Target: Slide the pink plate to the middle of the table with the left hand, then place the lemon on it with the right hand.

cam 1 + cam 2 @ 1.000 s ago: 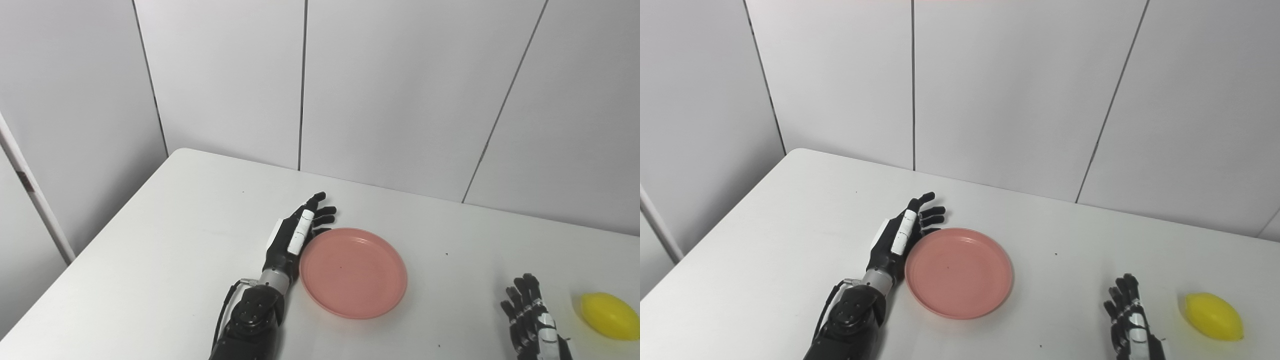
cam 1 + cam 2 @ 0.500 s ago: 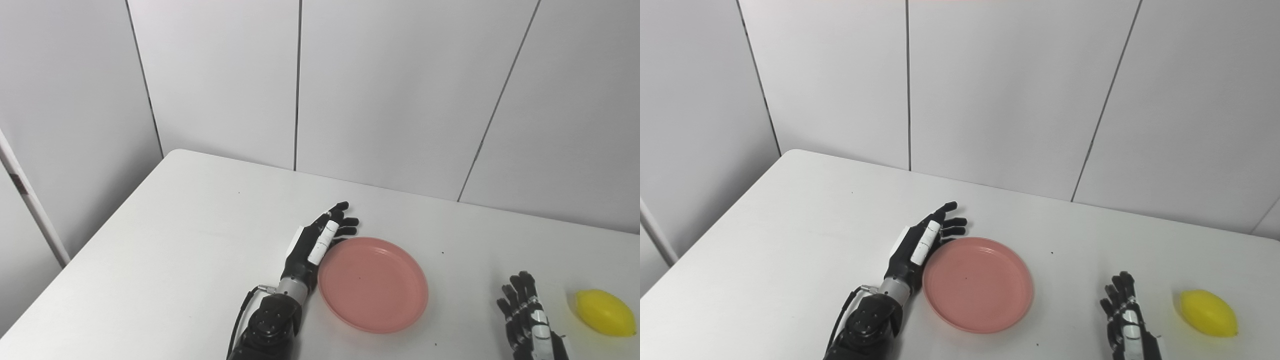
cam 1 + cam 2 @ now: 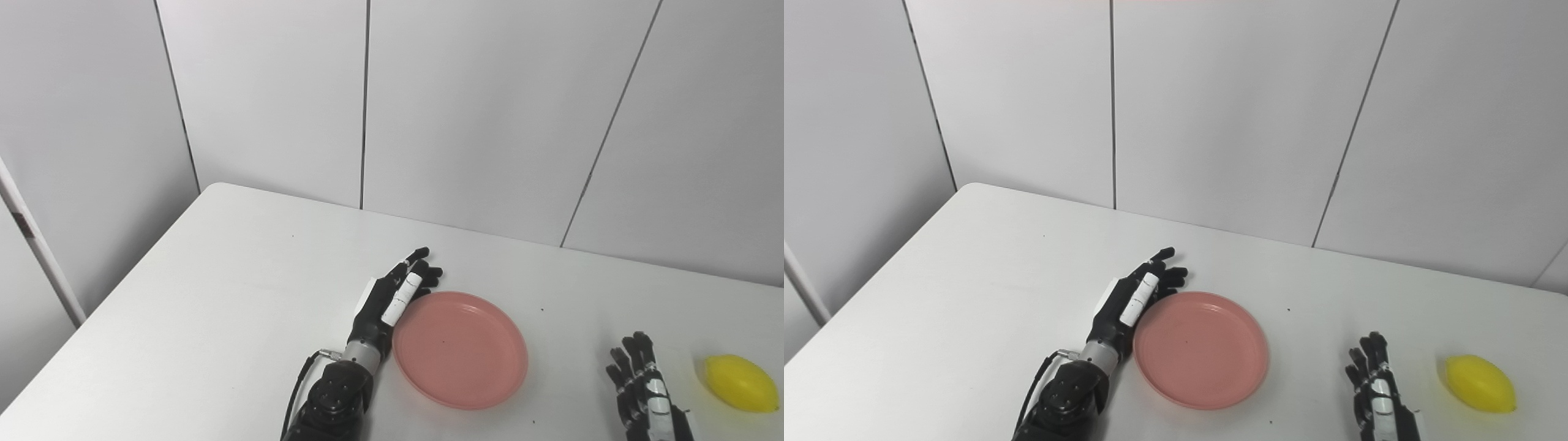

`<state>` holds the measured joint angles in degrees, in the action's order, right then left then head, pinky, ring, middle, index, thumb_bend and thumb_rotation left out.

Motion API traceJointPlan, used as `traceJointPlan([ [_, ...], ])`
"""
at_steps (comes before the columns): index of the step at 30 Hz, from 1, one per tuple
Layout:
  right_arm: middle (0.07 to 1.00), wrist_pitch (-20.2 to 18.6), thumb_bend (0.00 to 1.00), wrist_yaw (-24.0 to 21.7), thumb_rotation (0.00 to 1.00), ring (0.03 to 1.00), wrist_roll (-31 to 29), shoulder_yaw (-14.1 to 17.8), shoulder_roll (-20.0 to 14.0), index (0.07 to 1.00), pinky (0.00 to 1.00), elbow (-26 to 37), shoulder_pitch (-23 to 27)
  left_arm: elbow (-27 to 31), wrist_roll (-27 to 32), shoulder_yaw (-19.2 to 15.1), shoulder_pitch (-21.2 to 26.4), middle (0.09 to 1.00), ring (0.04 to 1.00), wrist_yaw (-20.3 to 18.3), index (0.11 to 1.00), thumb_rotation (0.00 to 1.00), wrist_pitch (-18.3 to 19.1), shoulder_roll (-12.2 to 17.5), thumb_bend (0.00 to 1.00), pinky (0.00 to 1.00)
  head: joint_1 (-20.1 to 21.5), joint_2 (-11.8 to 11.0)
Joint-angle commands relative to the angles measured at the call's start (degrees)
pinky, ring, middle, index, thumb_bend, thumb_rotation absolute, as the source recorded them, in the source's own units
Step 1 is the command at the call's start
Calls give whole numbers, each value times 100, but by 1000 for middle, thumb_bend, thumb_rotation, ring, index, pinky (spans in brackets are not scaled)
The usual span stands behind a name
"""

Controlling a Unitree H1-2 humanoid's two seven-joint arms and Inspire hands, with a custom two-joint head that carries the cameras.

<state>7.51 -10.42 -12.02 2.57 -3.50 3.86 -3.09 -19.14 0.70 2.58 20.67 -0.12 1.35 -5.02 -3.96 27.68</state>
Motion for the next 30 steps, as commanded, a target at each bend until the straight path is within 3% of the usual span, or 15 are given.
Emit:
traceJointPlan([
  [1,997,179,721,32,935,979,5,-139,255,999,1000,-381,-233,-236,39,17,-69,753,783,-16,849,876,372,-93,886,816,-5,9],
  [5,979,193,759,126,913,966,119,-165,328,982,1000,-440,-193,-219,130,-88,-92,740,768,-62,844,885,383,-12,898,765,495,88],
  [8,970,204,767,166,894,955,166,-181,386,966,1000,-485,-171,-196,137,-142,-119,742,758,-103,838,894,407,55,920,719,628,107],
  [19,957,60,776,379,866,935,331,-265,640,948,1000,-523,-45,-227,453,-382,-53,768,791,-363,861,903,545,285,950,762,1448,262],
  [30,945,83,800,561,852,919,502,-377,850,938,1000,-753,103,-480,580,-418,53,794,800,-624,877,933,399,558,915,753,2023,183],
])
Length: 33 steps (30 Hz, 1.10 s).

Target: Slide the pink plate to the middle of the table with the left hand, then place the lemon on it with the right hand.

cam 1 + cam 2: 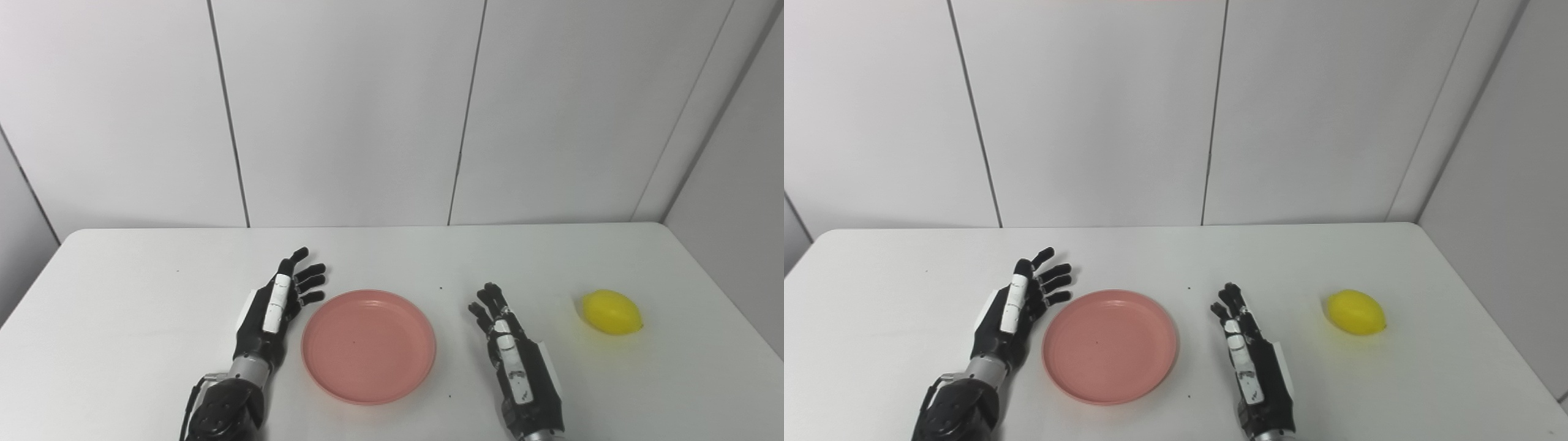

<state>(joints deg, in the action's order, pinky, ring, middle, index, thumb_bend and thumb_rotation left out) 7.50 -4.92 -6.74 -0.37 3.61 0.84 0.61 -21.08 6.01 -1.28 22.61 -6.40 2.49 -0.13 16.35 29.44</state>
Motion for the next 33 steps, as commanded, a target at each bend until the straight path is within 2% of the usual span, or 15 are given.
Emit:
traceJointPlan([
  [1,947,85,797,14,855,921,-16,-95,151,940,1000,-461,-260,-307,63,-45,-131,791,803,-14,880,925,278,81,924,781,84,4],
  [13,951,186,785,78,860,937,88,-208,260,942,1000,-604,-167,-354,153,-124,-81,805,825,-86,897,904,347,214,969,844,654,-33],
  [20,959,222,762,135,865,939,206,-253,267,951,1000,-658,-141,-386,147,-100,-72,812,821,-141,899,907,258,260,966,794,722,-36],
  [30,941,359,763,243,859,931,283,-191,248,941,1000,-761,-99,-496,205,-96,-10,810,835,-180,907,912,252,215,953,842,719,-107],
  [33,911,666,746,496,852,910,579,-153,265,926,977,-772,-109,-552,204,-93,13,813,839,-184,913,912,227,211,960,851,715,-112],
])
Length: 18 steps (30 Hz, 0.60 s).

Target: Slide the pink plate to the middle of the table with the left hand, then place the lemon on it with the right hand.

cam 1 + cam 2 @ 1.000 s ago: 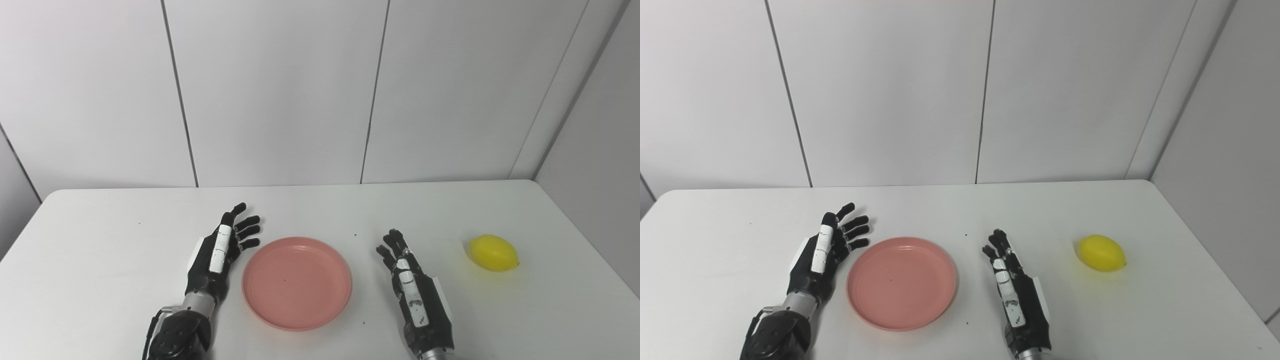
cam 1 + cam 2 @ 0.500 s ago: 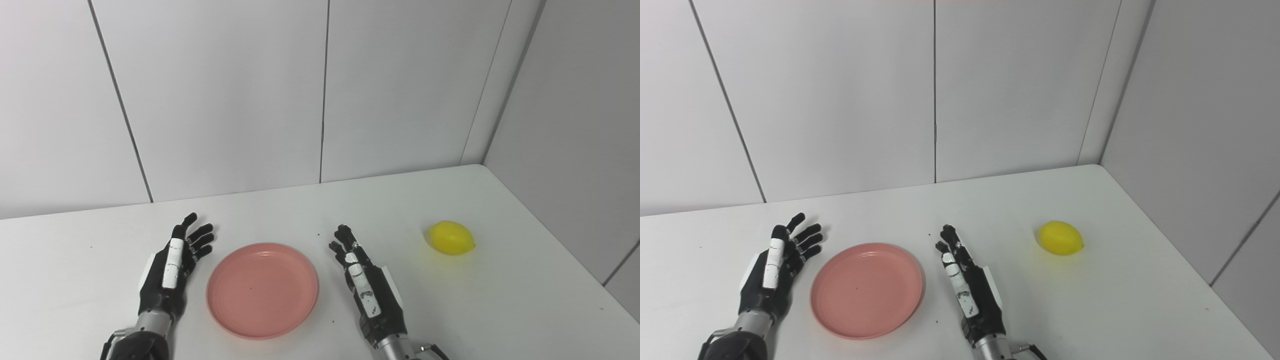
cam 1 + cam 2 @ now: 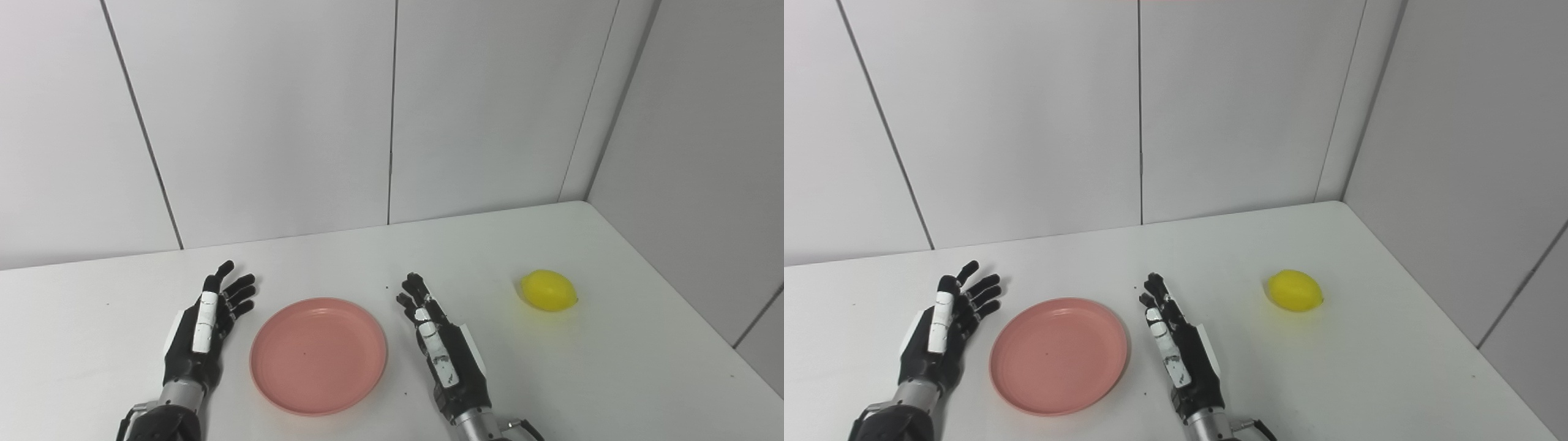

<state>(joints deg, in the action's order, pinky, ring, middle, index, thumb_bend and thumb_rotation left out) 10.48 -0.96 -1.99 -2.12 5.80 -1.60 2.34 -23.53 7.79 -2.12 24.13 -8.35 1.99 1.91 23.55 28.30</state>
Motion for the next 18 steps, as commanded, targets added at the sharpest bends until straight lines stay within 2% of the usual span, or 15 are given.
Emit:
traceJointPlan([
  [1,908,393,742,270,847,922,268,62,72,927,991,-431,-289,-325,29,-9,-132,812,839,6,912,910,270,8,961,852,-9,-7],
  [4,833,352,737,725,726,849,736,189,123,857,877,-35,-289,-338,24,-3,-119,811,836,3,913,916,269,11,950,853,1,-16],
  [7,805,427,690,981,689,798,1154,268,43,821,783,295,-236,-370,30,-6,-97,811,837,-4,916,922,268,13,941,856,11,-16],
  [8,803,454,684,1057,689,794,1330,283,-10,818,774,377,-209,-387,35,-7,-90,811,837,-14,916,922,258,13,941,856,33,-29],
  [11,806,131,669,1170,739,772,2153,264,-266,811,717,778,-149,-382,60,-20,-77,808,836,-5,917,917,298,-2,936,847,71,-43],
  [13,806,-32,714,1231,807,766,2668,251,-406,806,708,949,-118,-362,67,-14,-72,802,832,17,910,910,328,-10,937,840,79,-55],
  [16,805,-180,753,1258,818,763,3202,285,-680,793,689,1200,-13,-429,63,-8,-50,811,842,11,920,917,273,-6,922,878,70,-68],
  [18,803,-270,785,1263,805,763,3404,310,-812,777,687,1318,55,-437,46,1,-53,804,839,16,915,918,252,-12,935,869,60,-80],
])
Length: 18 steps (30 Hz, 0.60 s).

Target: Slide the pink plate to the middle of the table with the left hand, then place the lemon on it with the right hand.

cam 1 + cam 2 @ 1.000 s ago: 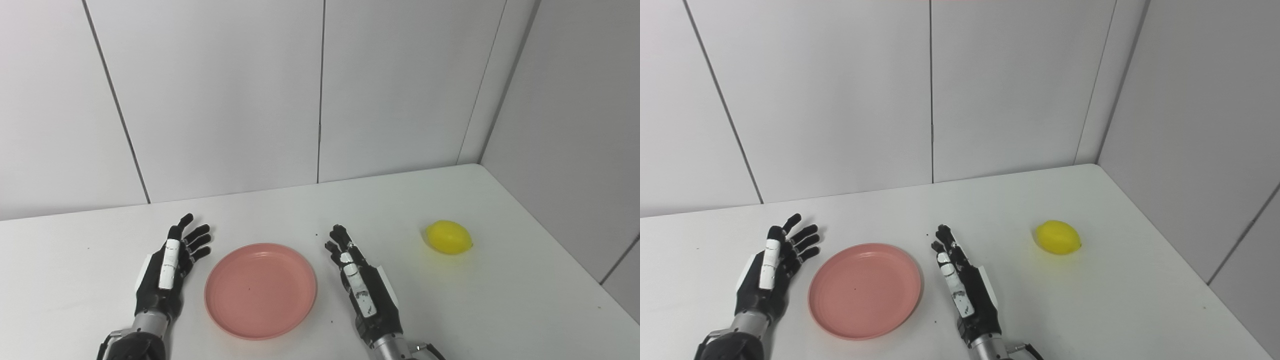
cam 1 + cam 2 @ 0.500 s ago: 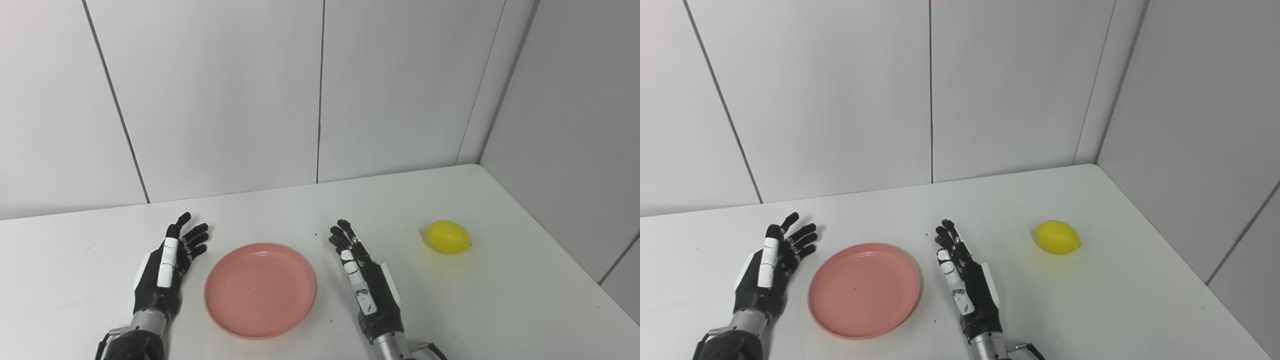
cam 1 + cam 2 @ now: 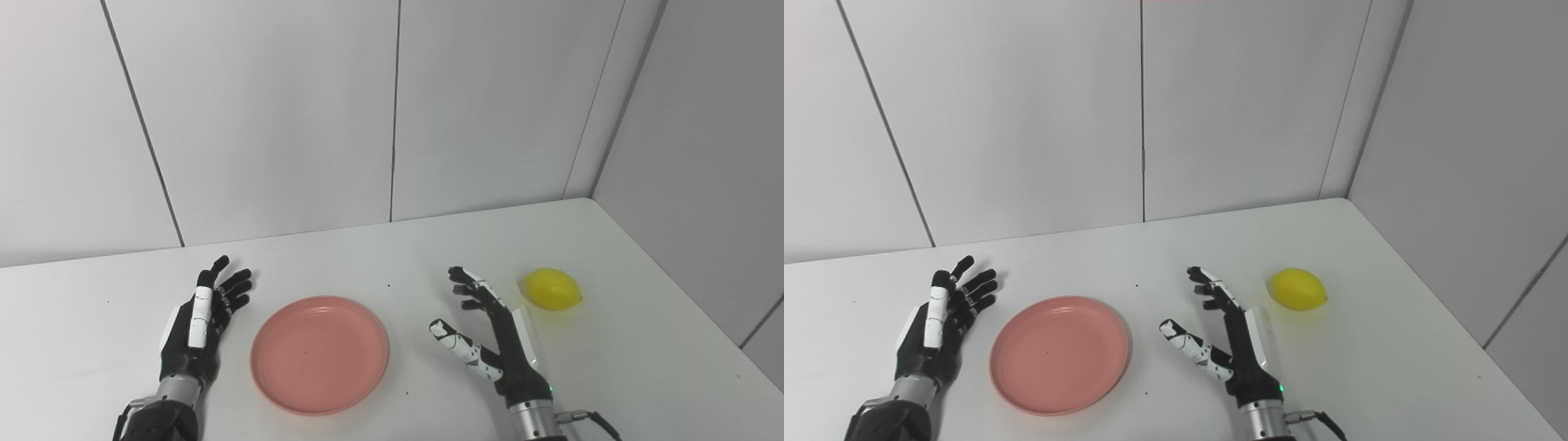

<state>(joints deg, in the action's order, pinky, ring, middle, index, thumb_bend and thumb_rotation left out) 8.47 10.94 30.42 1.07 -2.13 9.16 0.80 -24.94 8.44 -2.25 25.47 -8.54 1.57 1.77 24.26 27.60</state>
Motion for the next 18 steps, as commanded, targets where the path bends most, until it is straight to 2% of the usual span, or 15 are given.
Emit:
traceJointPlan([
  [1,800,-105,793,70,795,762,229,0,-65,772,687,285,235,-293,-25,18,-193,804,841,36,915,920,289,0,935,865,-10,-9],
  [4,768,-111,808,60,736,746,349,47,-239,740,679,367,341,-281,-26,26,-207,805,846,43,917,919,295,-11,938,861,-6,-24],
  [10,724,-119,843,138,715,713,687,126,-500,673,648,364,562,-279,-49,37,-227,800,839,68,915,922,280,-14,938,853,-26,-38],
  [13,723,-232,846,97,731,697,968,130,-615,670,616,425,644,-363,-32,31,-216,797,838,38,915,925,228,-2,930,843,-8,-78],
  [18,735,-354,861,106,707,705,1415,113,-819,691,637,453,769,-352,-16,24,-216,795,841,31,919,917,244,5,927,860,17,-116],
])
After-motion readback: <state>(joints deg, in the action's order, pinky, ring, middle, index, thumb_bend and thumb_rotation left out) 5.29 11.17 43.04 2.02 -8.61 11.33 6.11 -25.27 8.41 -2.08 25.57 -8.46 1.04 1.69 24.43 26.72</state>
